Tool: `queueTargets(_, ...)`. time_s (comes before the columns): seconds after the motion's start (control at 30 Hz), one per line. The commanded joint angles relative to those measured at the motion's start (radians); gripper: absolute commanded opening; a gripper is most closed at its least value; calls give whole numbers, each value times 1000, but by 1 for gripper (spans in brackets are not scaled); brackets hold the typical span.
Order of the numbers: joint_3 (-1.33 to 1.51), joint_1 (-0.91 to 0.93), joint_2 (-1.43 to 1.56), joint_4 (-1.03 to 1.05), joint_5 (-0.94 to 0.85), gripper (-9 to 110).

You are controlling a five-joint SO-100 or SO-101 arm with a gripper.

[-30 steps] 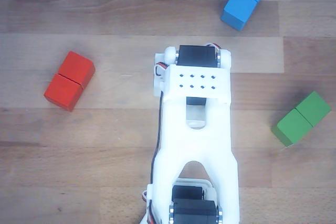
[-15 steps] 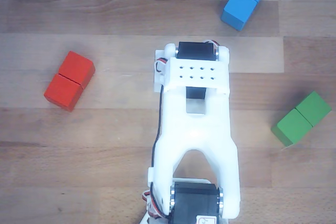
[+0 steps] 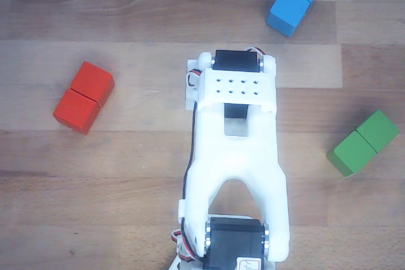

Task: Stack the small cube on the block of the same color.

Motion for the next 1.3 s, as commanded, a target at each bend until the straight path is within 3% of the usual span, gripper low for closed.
queueTargets(0.0, -84, 9, 17, -17, 5, 9)
queueTargets(0.3, -227, 11, 26, -37, -9, 9)
queueTargets(0.7, -738, 14, -6, 250, -12, 9)
queueTargets(1.0, -1058, 167, -308, 298, -14, 9)
queueTargets(1.27, -1216, 184, -525, 296, -14, 8)
